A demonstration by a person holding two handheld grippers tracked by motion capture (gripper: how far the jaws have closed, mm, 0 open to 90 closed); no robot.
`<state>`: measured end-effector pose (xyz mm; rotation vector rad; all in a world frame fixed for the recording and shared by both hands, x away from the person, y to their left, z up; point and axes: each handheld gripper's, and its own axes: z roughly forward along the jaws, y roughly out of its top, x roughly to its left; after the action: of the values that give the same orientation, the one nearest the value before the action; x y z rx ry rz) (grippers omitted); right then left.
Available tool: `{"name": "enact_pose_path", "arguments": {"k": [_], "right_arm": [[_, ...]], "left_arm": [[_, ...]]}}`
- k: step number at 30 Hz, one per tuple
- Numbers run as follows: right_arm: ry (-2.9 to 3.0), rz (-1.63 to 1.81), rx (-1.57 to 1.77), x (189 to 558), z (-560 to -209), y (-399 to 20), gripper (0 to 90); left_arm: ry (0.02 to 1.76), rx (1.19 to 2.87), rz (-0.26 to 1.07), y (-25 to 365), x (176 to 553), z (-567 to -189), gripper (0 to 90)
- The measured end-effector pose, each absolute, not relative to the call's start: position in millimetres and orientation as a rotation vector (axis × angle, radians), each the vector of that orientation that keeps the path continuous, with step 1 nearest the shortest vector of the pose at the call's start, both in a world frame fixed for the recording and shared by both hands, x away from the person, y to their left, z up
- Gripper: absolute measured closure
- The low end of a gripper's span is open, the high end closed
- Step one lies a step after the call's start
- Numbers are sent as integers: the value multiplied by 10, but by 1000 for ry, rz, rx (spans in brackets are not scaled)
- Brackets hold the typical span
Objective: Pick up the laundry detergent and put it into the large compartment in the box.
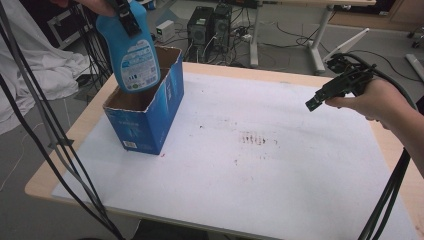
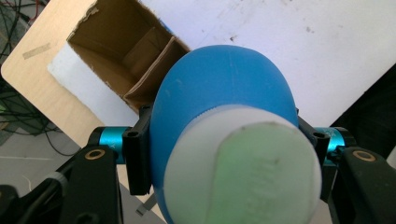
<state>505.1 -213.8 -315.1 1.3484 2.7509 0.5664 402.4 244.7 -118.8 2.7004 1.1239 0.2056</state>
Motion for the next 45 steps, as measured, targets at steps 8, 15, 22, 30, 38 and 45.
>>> {"name": "enact_pose_path", "arguments": {"k": [8, 15, 22, 30, 38, 45], "right_arm": [[2751, 567, 1349, 5047, -3147, -2142, 124], [2749, 567, 1351, 5042, -3147, -2137, 124], [2749, 566, 1354, 5045, -3149, -2149, 124], [2749, 558, 1350, 5051, -3162, -2145, 124], [2749, 552, 1359, 5062, -3180, -2126, 124], [2755, 546, 1353, 5071, -3193, -2104, 124]], "left_arm": [[1159, 2702, 196, 2486, 4054, -1366, 379], [1194, 2704, 186, 2527, 4085, -1603, 379], [1210, 2696, 167, 2537, 4081, -1773, 379], [1230, 2688, 154, 2571, 4071, -1996, 379], [1236, 2690, 143, 2567, 4068, -2148, 379], [1251, 2687, 126, 2577, 4077, -2300, 379]]}}
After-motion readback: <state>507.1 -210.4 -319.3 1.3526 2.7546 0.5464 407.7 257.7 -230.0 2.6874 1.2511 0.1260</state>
